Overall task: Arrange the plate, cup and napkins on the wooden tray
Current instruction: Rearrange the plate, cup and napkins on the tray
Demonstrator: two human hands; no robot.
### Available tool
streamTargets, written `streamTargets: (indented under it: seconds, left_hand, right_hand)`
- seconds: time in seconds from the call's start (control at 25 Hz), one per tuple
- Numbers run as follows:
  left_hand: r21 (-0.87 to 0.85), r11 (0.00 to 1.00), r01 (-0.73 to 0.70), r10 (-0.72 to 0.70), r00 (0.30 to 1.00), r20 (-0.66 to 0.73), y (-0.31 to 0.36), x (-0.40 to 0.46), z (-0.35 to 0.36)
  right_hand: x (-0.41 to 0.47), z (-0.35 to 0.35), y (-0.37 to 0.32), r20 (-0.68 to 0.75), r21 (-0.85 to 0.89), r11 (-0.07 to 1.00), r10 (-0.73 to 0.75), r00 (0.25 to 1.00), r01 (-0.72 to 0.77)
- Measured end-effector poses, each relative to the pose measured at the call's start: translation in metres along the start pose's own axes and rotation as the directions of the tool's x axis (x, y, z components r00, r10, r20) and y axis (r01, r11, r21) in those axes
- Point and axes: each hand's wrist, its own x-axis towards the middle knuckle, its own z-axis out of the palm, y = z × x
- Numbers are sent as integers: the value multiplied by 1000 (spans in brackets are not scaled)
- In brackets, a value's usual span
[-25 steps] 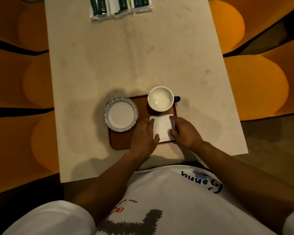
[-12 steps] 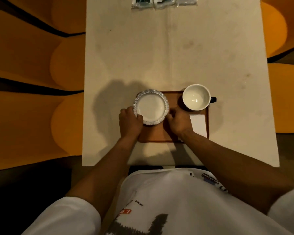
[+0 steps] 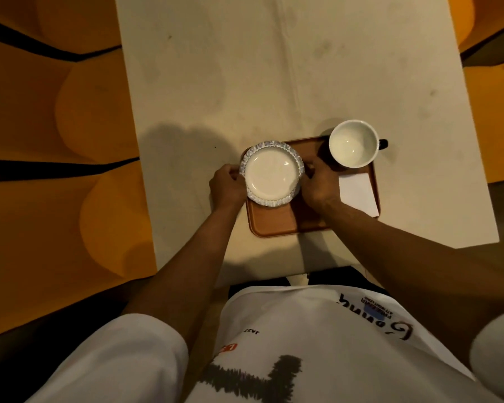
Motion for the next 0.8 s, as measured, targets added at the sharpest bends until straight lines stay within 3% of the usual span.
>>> streamTargets:
  seconds: [0.8]
  left_hand:
    - [-4, 999, 54, -54, 997, -46, -27, -55, 6]
  right_hand:
    - [-32, -16, 30, 141, -197, 977, -53, 989, 81]
